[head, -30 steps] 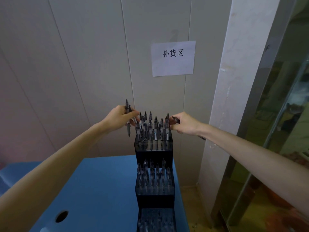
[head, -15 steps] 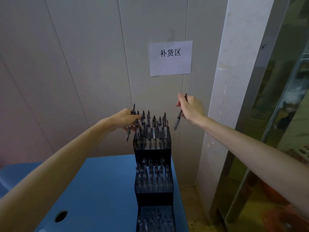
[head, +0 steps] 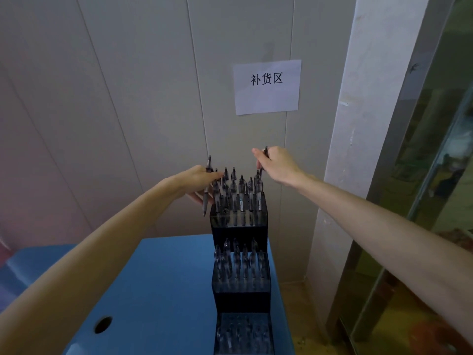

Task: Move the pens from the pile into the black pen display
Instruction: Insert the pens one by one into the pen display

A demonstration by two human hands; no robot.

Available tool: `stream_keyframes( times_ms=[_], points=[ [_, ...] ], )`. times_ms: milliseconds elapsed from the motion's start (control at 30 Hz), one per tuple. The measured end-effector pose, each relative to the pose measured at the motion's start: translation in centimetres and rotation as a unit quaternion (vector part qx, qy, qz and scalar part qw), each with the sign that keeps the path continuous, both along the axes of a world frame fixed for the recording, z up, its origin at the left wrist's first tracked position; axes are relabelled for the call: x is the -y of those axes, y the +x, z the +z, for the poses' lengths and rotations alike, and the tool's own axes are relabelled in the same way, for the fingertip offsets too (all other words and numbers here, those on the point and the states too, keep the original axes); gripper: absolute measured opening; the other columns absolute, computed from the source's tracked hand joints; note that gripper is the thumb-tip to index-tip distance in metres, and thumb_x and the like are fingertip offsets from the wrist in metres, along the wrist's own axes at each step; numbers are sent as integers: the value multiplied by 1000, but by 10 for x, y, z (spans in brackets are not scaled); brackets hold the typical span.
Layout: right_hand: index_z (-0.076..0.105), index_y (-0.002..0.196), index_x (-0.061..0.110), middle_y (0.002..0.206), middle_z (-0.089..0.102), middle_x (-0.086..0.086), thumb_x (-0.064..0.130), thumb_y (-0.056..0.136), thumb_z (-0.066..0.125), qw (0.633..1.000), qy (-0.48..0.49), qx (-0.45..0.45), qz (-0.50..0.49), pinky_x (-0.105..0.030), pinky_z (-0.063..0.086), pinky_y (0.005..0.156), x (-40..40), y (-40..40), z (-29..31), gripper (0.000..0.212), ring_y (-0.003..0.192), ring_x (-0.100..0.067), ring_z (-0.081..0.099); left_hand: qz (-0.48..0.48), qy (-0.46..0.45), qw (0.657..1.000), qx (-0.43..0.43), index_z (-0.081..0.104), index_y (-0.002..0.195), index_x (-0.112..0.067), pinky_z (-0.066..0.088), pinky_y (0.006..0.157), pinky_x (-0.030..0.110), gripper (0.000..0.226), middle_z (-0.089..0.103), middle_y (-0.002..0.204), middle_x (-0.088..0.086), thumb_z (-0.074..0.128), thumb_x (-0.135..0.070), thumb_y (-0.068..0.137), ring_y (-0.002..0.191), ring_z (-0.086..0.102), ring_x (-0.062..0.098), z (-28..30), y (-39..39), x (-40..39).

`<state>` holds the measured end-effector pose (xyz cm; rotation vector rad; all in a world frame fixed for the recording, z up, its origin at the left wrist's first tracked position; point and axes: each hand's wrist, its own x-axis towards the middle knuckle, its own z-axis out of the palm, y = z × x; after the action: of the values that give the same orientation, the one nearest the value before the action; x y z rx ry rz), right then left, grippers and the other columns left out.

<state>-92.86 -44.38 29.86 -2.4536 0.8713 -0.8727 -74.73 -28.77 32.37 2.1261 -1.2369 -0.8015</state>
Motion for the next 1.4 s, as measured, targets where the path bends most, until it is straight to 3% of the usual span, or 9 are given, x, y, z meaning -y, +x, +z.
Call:
stream_keyframes(
  times_ms=[100, 167, 267, 367, 533, 733, 900, 1067, 1400],
  points=[
    [54, 59, 18, 47, 47, 3, 43, 109, 38, 1000, -8, -24, 12, -31, 51, 60, 2, 3, 7, 59, 43, -14, 49, 2, -22, 1000, -5, 56, 135, -4, 65, 74, 43, 59, 62, 130, 6, 49, -53, 102, 90, 75, 25, -2, 3, -3],
    [61, 64, 12, 52, 55, -1, 44, 109, 37, 999, -9, -45, 13, -28, 49, 59, 3, 5, 8, 60, 49, -17, 57, 13, -51, 999, -14, 56, 131, -3, 64, 69, 38, 54, 61, 124, 3, 50, -49, 103, 90, 71, 23, -3, 4, -6],
    [71, 84, -3, 62, 63, -12, 45, 109, 36, 995, 12, -93, 20, -14, 41, 51, 2, 5, 2, 64, 52, -18, 59, 32, -99, 992, -66, 58, 128, -3, 64, 66, 36, 46, 66, 113, 4, 51, -42, 104, 92, 72, 24, -3, 9, -10],
    [68, 99, -9, 62, 59, -5, 46, 109, 36, 988, 89, -124, 19, -19, 45, 50, 1, 6, -2, 64, 46, -13, 59, 72, -156, 979, -114, 62, 122, -3, 63, 65, 33, 40, 70, 109, 10, 51, -37, 106, 89, 72, 23, 0, 13, -12],
    [34, 153, 6, 107, 69, -13, 55, 106, 19, 954, 222, -199, -1, -32, 53, 63, -12, 4, 5, 69, 69, -25, 70, 82, -175, 973, -125, 64, 119, -10, 55, 83, 34, 27, 67, 118, 6, 51, -29, 106, 98, 63, 17, -3, 9, -3],
    [31, 152, 5, 127, 63, -18, 54, 106, 17, 954, 239, -182, -11, -33, 57, 67, -19, 5, 4, 69, 79, -31, 74, 82, -113, 981, -134, 59, 124, -12, 51, 83, 32, 28, 62, 116, 4, 50, -32, 107, 100, 60, 17, -14, -7, 5],
    [39, 149, 6, 97, 76, -13, 59, 104, 16, 946, 257, -196, -10, -29, 54, 62, -19, -1, 7, 73, 66, -26, 72, 90, -91, 981, -146, 62, 117, -12, 52, 81, 34, 28, 61, 106, 2, 51, -35, 106, 94, 60, 18, -19, -8, 10],
    [28, 155, 9, 94, 76, -12, 63, 103, 13, 945, 267, -188, -8, -34, 57, 69, -21, -4, 7, 77, 68, -28, 73, 119, -68, 975, -175, 59, 90, -17, 44, 81, 35, 22, 56, 82, 2, 51, -31, 105, 72, 54, 17, -24, -10, 11],
    [22, 160, 12, 116, 71, -14, 71, 100, 9, 950, 228, -213, -5, -36, 60, 71, -26, -2, 7, 85, 73, -26, 76, 100, -10, 978, -180, 52, 104, -13, 33, 59, 30, 17, 67, 87, 8, 46, -29, 105, 72, 66, 18, -14, 7, 1]
  ],
)
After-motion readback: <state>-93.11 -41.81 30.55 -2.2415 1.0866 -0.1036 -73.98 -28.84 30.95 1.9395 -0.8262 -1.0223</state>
